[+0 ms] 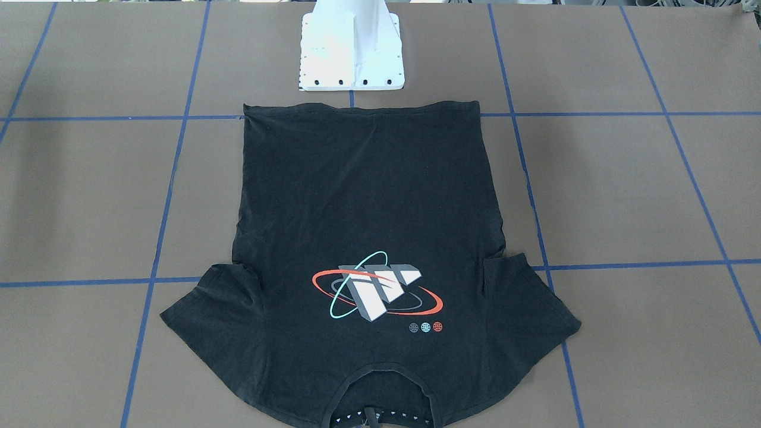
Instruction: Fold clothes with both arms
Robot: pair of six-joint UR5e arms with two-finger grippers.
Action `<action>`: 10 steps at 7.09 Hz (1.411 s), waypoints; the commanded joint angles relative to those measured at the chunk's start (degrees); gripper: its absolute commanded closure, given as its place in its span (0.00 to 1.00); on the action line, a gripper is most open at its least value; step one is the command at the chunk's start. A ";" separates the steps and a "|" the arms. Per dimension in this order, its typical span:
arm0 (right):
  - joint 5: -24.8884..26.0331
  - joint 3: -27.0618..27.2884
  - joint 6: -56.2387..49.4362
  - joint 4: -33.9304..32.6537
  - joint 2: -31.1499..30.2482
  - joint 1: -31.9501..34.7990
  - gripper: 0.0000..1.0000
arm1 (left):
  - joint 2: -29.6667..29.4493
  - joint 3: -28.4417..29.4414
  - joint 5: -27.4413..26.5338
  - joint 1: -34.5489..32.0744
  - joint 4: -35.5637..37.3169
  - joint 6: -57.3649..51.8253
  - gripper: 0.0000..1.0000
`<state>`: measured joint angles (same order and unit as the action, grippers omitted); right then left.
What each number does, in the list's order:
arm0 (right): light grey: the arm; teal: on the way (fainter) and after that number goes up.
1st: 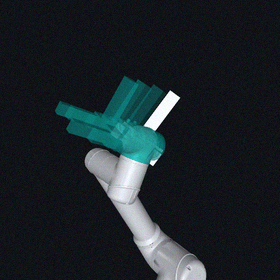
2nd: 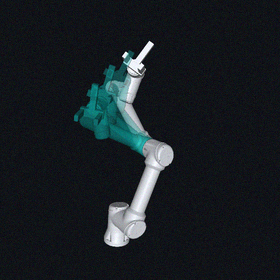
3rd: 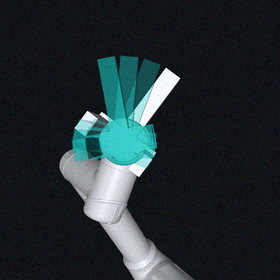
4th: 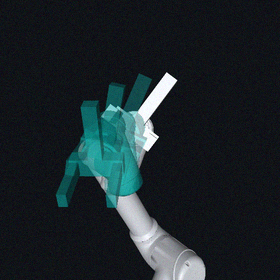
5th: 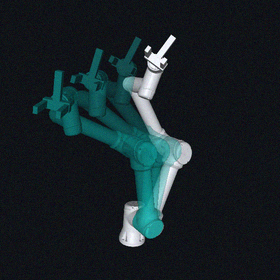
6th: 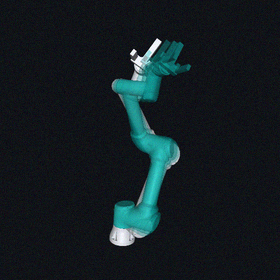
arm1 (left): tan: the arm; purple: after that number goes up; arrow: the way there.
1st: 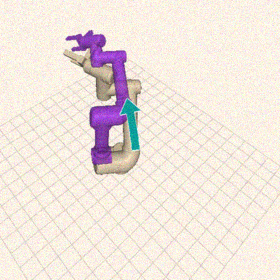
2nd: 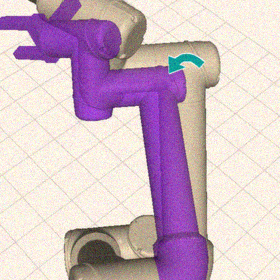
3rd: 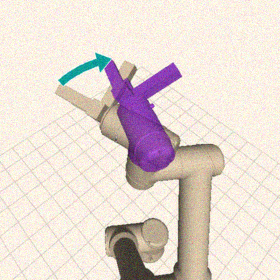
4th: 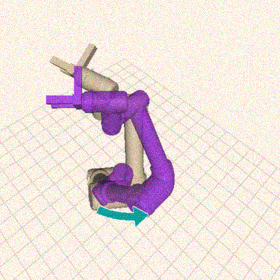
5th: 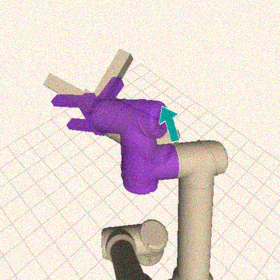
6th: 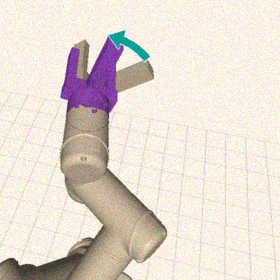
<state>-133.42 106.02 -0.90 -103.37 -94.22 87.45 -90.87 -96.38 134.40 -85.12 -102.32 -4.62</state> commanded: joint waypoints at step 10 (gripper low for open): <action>-3.59 0.59 0.63 5.60 0.18 -4.55 0.00 | 1.04 -2.31 -0.89 -2.68 -0.87 0.49 0.00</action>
<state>-135.71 106.60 -0.60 -101.25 -93.77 84.37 -90.00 -97.57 133.41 -87.87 -103.12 -4.06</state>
